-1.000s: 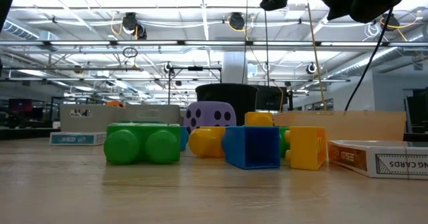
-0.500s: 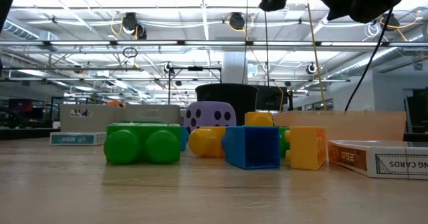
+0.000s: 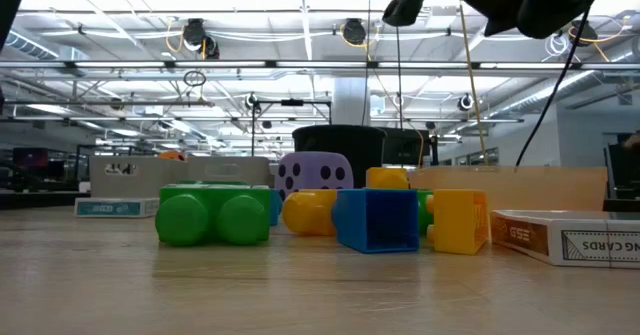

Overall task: Pick & Place Toys
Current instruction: Put the green game piece into the right gray bin

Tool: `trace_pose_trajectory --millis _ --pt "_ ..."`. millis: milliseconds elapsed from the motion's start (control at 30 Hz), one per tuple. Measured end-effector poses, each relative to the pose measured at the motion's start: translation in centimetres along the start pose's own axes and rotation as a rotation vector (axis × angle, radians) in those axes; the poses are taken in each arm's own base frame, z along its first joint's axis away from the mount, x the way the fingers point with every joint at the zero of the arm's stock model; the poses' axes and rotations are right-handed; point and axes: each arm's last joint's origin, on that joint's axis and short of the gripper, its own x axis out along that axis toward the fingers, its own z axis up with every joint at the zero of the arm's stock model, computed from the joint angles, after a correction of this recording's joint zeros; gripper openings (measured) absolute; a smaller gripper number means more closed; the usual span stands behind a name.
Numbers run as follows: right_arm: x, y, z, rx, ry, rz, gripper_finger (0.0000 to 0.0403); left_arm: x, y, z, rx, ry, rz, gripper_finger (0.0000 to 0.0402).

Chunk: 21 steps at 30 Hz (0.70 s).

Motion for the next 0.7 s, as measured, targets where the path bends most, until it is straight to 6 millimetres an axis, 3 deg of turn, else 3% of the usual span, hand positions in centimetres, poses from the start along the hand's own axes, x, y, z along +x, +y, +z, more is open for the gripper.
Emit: trace_pose_trajectory --millis 200,533,700 --pt "-0.8 -0.5 1.7 -0.019 -0.052 -0.030 0.0151 -2.8 0.4 0.9 -0.023 -0.035 -0.026 0.0074" --pt "-2.9 -1.3 5.1 -0.107 -0.177 -0.093 0.0149 -11.5 -1.8 3.5 0.019 -0.139 0.150 0.0074" --pt "-4.2 -1.7 7.0 -0.199 -0.288 -0.147 0.0144 -12.8 -2.7 3.5 0.030 -0.118 0.326 0.0075"
